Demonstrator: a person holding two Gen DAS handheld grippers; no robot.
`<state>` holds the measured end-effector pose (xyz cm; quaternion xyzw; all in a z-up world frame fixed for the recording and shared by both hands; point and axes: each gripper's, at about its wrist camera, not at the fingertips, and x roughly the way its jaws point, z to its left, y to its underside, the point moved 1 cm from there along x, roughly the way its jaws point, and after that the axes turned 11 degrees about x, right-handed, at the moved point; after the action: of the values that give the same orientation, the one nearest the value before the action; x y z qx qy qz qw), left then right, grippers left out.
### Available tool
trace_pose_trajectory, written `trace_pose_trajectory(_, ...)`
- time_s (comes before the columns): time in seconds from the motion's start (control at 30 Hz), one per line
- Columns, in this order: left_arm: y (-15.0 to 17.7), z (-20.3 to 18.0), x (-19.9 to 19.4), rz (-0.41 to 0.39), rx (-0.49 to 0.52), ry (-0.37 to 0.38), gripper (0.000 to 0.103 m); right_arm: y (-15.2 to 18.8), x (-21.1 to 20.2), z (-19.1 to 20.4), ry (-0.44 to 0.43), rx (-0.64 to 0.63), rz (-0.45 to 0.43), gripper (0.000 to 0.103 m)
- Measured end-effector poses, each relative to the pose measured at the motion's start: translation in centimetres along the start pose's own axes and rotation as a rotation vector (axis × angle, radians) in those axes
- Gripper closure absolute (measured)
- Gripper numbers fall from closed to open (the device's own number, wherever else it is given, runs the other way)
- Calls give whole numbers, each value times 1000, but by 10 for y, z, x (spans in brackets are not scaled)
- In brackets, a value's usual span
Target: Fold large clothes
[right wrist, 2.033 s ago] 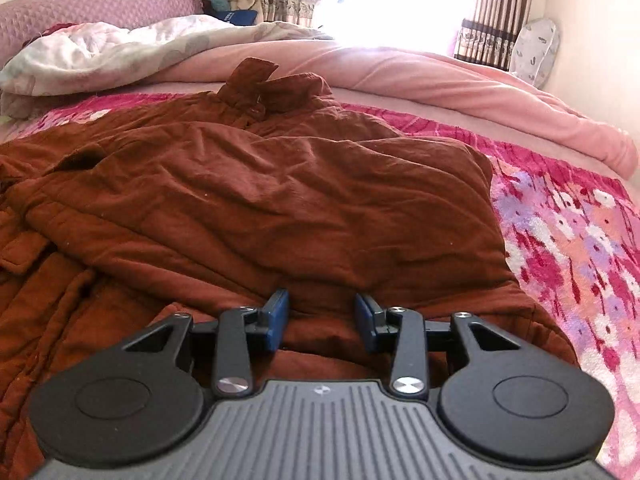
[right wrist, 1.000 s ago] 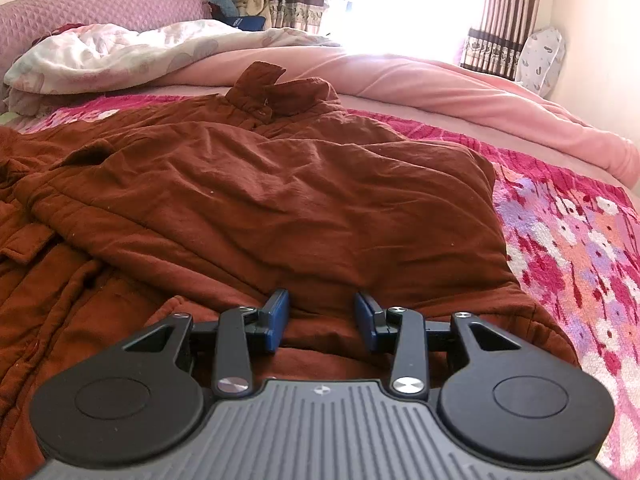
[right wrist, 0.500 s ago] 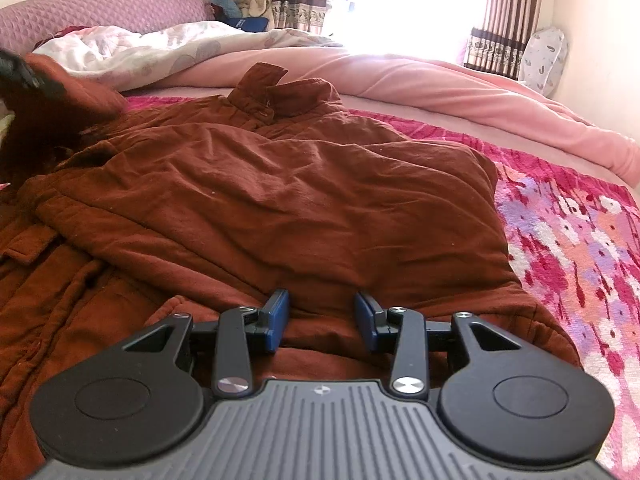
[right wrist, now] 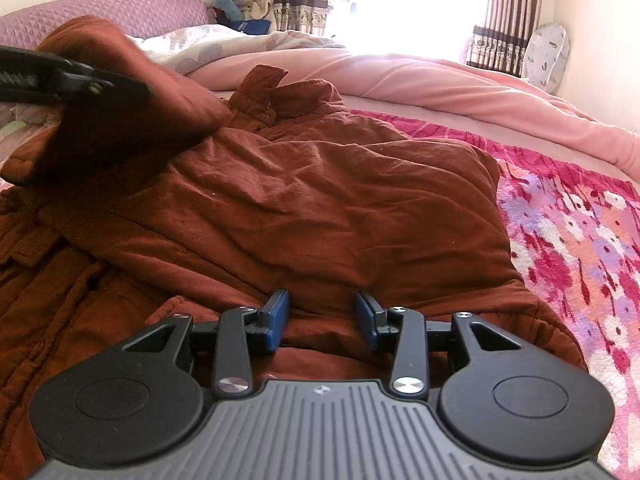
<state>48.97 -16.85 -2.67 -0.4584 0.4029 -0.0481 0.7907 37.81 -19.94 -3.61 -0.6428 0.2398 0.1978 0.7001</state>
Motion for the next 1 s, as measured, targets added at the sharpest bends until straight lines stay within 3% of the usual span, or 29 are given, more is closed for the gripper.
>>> trace_pose_trajectory(0.07, 18, 6, 36, 120, -86, 80, 96, 0, 0, 0, -1, 2, 1, 57)
trace_pose_trajectory(0.13, 30, 14, 36, 77, -136, 119, 93, 0, 0, 0, 1, 2, 7, 57)
trace_pose_trajectory(0.17, 33, 20, 34, 59, -165, 160, 83, 0, 0, 0, 2, -2, 8, 57)
trace_pose_trajectory(0.2, 33, 27, 33, 54, -202, 217, 60, 0, 0, 0, 2, -3, 7, 57)
trace_pose_trajectory(0.27, 31, 36, 27, 44, -258, 312, 41, -1, 1, 0, 1, -4, 10, 57)
trace_pose_trajectory(0.5, 30, 27, -13, 31, -190, 345, 40, 0, 2, 0, 7, 3, 10, 57)
trace_pose_trajectory(0.63, 48, 39, -38, 32, -180, 302, 40, -1, 2, 0, 8, -1, 18, 57)
trace_pose_trajectory(0.77, 78, 87, -66, 53, -193, 141, 40, -2, 2, 0, 10, -3, 22, 57)
trace_pose_trajectory(0.87, 88, 129, -77, 9, -260, 44, 40, -2, 2, 1, 15, -4, 17, 57)
trace_pose_trajectory(0.93, 88, 151, -78, -17, -286, -82, 40, -1, 2, 1, 15, -2, 16, 57)
trace_pose_trajectory(0.97, 92, 161, -71, 22, -300, -139, 41, -2, 2, 0, 14, 0, 16, 57)
trace_pose_trajectory(1.0, 94, 167, -57, 89, -307, -150, 41, -2, 1, 0, 11, 1, 16, 57)
